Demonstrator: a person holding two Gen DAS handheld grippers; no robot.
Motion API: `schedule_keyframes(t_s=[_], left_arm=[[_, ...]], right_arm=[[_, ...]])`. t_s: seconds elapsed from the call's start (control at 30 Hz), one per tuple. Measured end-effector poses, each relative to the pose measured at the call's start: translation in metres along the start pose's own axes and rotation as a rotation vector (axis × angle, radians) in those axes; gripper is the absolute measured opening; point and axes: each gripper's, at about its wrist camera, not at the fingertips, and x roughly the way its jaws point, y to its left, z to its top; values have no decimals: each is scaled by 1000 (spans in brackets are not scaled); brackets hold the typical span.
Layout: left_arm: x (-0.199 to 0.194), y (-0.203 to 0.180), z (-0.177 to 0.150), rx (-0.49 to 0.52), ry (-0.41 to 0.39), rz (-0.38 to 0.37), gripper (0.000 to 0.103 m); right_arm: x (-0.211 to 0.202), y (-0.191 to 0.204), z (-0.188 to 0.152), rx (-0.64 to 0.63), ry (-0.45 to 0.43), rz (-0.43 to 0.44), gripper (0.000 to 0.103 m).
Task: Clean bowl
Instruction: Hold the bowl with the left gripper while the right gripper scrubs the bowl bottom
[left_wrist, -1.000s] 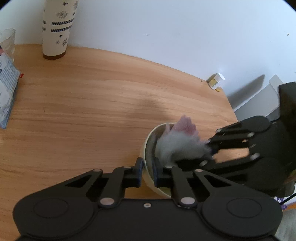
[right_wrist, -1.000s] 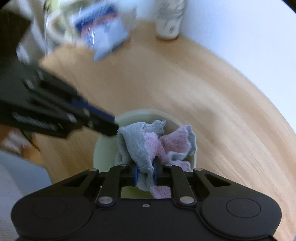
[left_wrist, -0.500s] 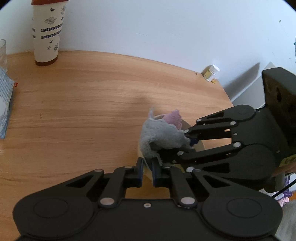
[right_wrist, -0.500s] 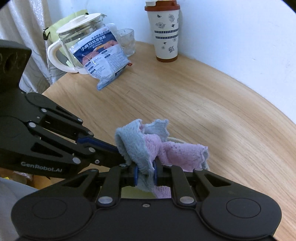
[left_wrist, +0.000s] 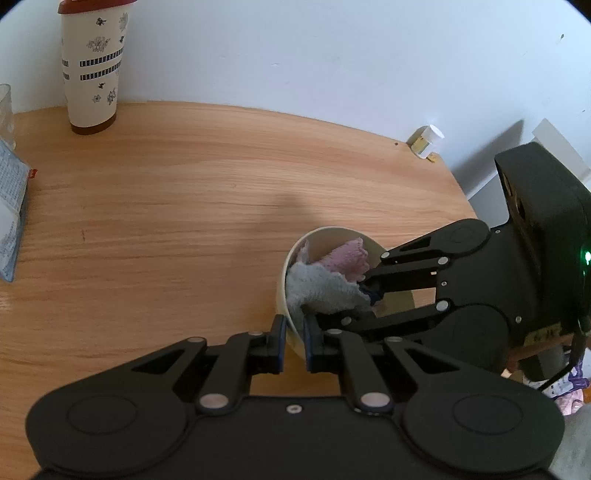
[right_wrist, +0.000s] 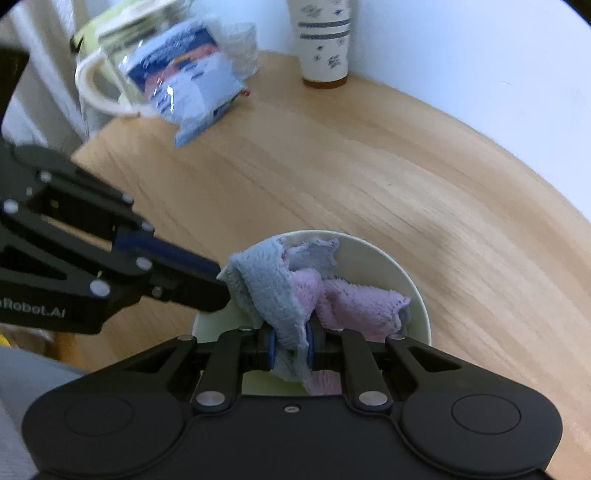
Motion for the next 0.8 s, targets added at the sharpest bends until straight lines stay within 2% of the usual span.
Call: schedule_keyframes(t_s=[0.17,0.37,0.57,0.8], left_arm=[[2,-5,3,5,10,25,9],[2,-5,1,-4,10,9,9],[1,-5,2,20,17,4,10],[3,-6,2,26,19,-3,11]], right_arm=[[-6,6,4,-64,86,-88,17],[-45,8,9,-60,-32,-114,17],[-19,8,9,-71,-12,-140,17],[-3,0,5,-14,26,-129,17]])
